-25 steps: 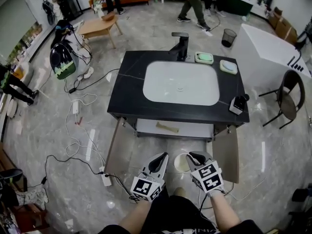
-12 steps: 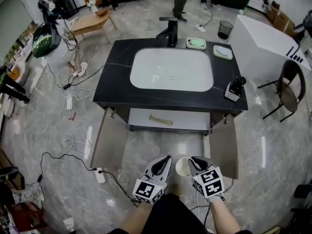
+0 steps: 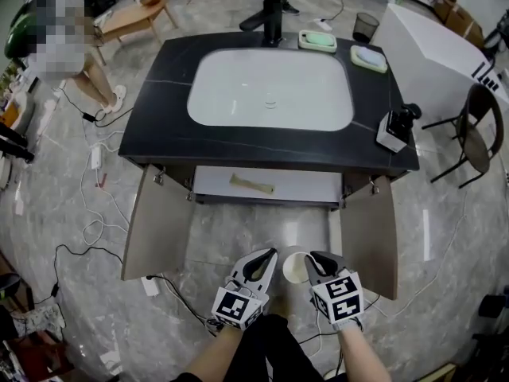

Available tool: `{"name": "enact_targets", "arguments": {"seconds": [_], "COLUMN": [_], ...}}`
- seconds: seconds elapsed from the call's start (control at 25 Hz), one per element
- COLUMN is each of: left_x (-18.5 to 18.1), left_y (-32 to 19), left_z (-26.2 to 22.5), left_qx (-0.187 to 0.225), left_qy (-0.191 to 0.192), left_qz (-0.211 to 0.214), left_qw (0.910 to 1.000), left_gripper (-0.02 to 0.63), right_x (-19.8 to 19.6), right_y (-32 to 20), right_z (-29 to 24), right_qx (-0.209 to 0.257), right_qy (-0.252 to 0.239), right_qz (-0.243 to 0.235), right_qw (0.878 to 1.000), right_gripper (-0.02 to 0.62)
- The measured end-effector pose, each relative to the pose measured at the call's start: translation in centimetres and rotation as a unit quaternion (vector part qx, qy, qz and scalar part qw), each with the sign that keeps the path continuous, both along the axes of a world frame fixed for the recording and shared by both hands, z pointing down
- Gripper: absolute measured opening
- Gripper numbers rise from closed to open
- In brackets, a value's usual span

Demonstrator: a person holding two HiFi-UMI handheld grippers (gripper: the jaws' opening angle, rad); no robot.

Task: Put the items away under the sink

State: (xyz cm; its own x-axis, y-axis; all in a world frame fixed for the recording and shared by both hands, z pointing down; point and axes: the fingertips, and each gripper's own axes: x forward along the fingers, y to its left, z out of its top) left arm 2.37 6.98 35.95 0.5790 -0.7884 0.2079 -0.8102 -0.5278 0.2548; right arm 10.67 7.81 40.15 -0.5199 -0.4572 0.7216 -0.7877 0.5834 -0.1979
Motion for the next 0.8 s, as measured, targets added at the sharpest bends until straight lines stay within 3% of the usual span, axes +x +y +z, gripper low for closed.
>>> {"name": "enact_targets", "arguments": {"seconds": [0.28, 0.48, 0.8], "left_x": [0.3, 0.0, -0.1], "left_y": [-2.4, -4.3, -8.0], "left_z": [5.8, 12.7, 23.8], "left_qx": [0.002, 0.008, 0.032], "left_qy": [0.006, -0.006, 0.001], "left_qz": [0.009, 0.047, 0.058], "left_qw": [0.9999, 0.9989, 0.9978], "left_gripper": [0.011, 0.011, 0.011], "right_x": [0.4, -0.1, -1.2], "right_y": [-3.0, -5.3, -9.0], "right_z": [6.1, 12.5, 23.7], "right_qx": [0.002, 0.012, 0.036], "right_qy": [0.001, -0.021, -0.039], "right_qz": [0.027, 0.065, 0.070], "right_qw": [1.000, 0.998, 0.996], "right_gripper": [0.053, 0.054, 0.054]}}
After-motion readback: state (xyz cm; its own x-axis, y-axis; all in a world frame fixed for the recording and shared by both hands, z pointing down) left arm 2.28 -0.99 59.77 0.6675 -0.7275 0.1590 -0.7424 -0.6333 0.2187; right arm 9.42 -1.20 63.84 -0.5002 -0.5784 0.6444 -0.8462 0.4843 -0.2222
